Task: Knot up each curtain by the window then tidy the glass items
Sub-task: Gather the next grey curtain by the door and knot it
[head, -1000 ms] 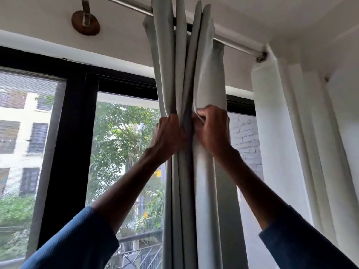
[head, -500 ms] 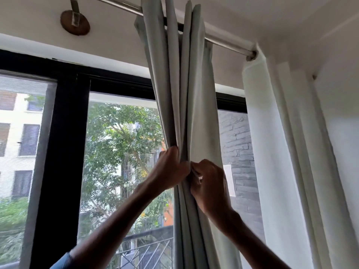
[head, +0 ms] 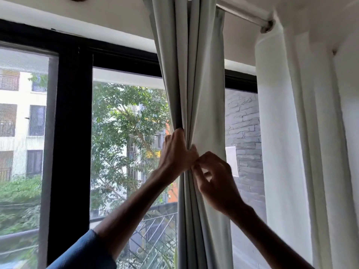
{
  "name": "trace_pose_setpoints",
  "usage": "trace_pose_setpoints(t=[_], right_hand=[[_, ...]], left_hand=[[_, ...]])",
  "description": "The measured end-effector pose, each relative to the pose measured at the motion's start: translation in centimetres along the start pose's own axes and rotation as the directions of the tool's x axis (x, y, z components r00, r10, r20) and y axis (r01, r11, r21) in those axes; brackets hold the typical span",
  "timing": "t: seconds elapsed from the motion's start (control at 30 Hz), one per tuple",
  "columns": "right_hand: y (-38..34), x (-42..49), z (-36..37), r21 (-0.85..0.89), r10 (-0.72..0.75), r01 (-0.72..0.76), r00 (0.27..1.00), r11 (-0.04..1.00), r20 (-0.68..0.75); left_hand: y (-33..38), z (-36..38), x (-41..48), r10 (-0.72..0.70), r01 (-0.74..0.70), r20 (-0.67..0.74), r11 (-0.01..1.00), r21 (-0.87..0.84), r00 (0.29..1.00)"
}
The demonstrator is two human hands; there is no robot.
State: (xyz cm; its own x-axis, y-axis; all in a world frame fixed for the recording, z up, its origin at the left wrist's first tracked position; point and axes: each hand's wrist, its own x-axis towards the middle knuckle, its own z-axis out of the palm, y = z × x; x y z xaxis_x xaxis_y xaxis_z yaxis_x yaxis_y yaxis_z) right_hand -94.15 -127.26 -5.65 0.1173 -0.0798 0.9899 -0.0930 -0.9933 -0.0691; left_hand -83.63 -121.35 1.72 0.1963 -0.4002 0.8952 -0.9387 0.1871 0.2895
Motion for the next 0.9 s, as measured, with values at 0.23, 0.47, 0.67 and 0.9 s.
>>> trace_pose_setpoints(t=[0.23,0.47,0.67,0.9], right_hand=[[6.9,1.7,-2.2,-0.191,0.407,-0.425,0.905,0.885,-0.125],[8.6,0.9,-1.6,0.060,0.558,-0.558,0.829,0.827,0.019],[6.9,-4.7,-1.0,-0.098,0.395,-0.447,0.859,0.889,-0.327],[3.1,-11.6,1.3,-0.278,0.124,-0.193,0.961,0.941,-0.249]], left_hand=[[-1.3,-0.3,-1.1,0.128,-0.129,-0.064,0.992,-0.009,0.990],[-3.5,0.6,-4.7,0.232,-0.238,-0.142,0.971,-0.023,0.962],[-6.3,2.0,-9.4,0.216,-0.217,-0.096,0.976,0.001,0.972],[-5.6,3.3,-14.3,0.116,-0.140,-0.175,0.981,-0.137,0.978]])
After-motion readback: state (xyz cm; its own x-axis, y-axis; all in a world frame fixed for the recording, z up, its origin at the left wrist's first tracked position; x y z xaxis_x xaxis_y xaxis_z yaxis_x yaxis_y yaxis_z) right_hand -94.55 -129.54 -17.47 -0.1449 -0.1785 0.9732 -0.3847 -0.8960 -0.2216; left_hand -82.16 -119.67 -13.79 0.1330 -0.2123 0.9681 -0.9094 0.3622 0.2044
